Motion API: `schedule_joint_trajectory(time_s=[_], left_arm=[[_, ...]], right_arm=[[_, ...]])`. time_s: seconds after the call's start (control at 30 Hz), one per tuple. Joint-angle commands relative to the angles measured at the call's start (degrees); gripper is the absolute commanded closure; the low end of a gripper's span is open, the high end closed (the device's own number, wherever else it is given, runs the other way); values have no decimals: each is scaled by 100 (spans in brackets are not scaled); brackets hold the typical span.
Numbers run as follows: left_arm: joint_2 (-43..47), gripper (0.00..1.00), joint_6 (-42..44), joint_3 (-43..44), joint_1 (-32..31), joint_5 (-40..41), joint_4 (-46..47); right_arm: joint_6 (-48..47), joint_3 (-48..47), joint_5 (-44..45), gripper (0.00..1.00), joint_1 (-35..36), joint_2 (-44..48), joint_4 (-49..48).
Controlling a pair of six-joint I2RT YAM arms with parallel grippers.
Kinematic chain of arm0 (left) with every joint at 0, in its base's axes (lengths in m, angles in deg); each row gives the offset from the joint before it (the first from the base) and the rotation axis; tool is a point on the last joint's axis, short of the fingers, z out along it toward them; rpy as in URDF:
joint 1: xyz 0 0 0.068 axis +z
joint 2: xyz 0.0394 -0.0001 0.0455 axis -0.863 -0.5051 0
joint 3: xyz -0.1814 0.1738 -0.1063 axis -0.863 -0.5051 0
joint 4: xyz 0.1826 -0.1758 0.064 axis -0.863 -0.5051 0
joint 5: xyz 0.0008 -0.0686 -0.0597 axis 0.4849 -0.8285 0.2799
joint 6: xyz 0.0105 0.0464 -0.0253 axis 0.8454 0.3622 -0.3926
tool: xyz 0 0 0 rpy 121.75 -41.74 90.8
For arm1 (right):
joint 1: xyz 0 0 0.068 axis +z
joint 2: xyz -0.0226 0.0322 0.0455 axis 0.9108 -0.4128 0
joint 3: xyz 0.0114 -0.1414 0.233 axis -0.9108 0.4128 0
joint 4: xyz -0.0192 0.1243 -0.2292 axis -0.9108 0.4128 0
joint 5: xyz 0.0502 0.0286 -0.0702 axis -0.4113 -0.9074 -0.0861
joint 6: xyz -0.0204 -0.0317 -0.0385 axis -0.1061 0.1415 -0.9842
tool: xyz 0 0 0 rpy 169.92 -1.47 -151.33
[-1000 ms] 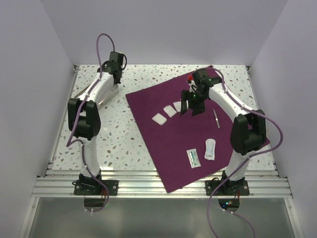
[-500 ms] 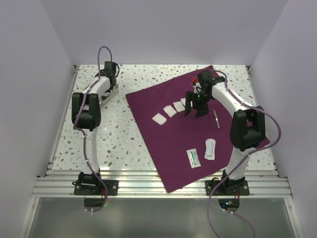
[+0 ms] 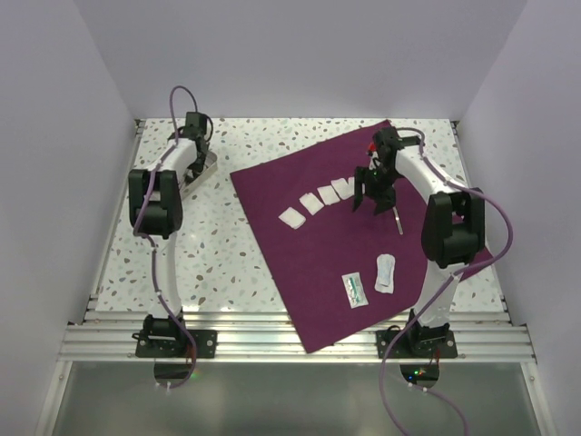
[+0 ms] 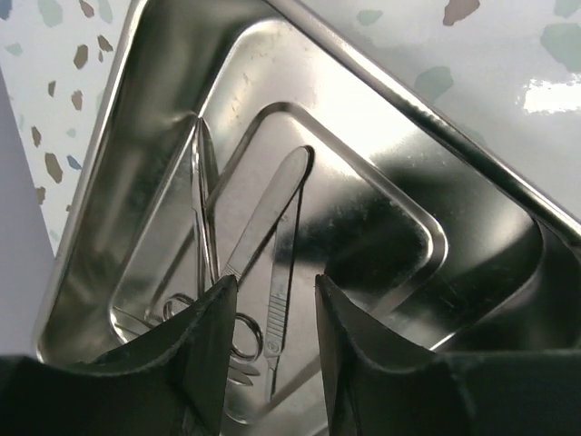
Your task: Prepare the surgical pack
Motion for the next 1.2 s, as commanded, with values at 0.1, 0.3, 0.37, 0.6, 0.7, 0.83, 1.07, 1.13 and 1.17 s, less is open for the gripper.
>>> schedule_joint_trajectory(time_s=[0.1,0.3,0.37,0.6,0.7,0.83,1.07,1.13,1.17], left_arm=[[896,53,-1527,-45,22,-843,-262],[1862,51,-2337,-1220,4,-2003,256],[2196,51,-2538,-1574,-4,-2260,510],[2610,51,-2864,-2375,-224,-3060,652],[2734,51,-2979,-2516,-268,-3270,714],[2839,51,-3058,-2595,-364,-3535,740],[2936,53,-3251,-2666,-602,-3940,776],[2927,53,-3243,-2648,-690,-3940,758],[2936,53,-3234,-2622,-716,-3940,741]], right_arm=[[-115,-254,1305,39,-502,-225,347],[-335,-156,1807,46,-749,-312,39],[-388,-279,1878,46,-767,-461,21],[-511,-605,1922,44,-793,-865,-225],[-485,-798,1939,47,-793,-1033,-234],[-494,-877,1965,50,-802,-1173,-269],[-537,-878,2036,58,-828,-1270,-357],[-555,-869,2071,59,-846,-1288,-392],[-564,-860,2097,59,-854,-1323,-392]])
